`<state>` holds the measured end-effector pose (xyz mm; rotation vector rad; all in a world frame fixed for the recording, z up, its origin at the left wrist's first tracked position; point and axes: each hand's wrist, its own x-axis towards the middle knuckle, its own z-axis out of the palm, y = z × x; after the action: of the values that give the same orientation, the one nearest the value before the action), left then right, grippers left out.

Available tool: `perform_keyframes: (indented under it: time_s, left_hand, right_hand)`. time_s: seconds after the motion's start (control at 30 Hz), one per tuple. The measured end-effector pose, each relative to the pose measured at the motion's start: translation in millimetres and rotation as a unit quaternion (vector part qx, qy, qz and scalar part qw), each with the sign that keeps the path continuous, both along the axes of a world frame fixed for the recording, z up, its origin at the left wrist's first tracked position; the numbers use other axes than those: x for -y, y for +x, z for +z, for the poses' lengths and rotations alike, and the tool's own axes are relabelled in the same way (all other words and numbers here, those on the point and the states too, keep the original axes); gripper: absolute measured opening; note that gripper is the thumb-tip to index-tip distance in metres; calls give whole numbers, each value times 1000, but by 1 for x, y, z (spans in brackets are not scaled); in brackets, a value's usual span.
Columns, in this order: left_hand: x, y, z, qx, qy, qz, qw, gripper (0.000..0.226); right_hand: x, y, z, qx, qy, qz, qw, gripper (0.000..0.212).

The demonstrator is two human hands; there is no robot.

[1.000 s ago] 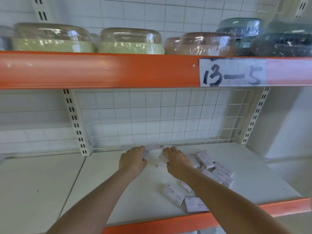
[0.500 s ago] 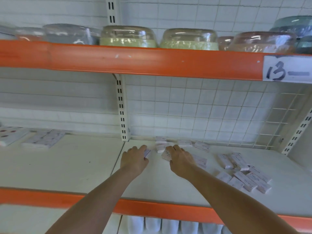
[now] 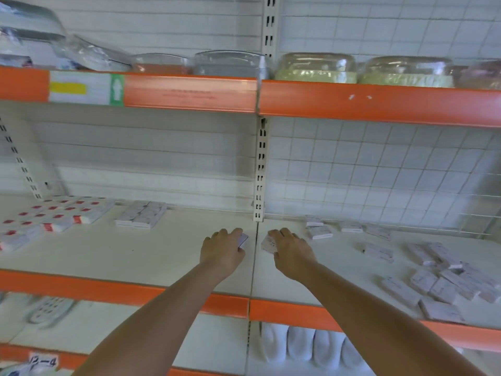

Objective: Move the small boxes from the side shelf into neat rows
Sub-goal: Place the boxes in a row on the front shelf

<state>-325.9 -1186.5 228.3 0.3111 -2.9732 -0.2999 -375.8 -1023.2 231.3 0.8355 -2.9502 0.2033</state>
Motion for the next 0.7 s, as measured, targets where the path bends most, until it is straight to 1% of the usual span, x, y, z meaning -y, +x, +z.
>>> perform_keyframes:
  time_s: [0.43, 0.7]
  left_hand:
    - [95, 47, 5, -10, -7, -6, 1000, 47]
    - [137, 56, -4, -3, 5, 15, 1000, 49]
  right_hand:
    - [102, 47, 4, -3, -2, -1, 1000, 56]
    - [152, 50, -1, -2, -9, 42, 999, 56]
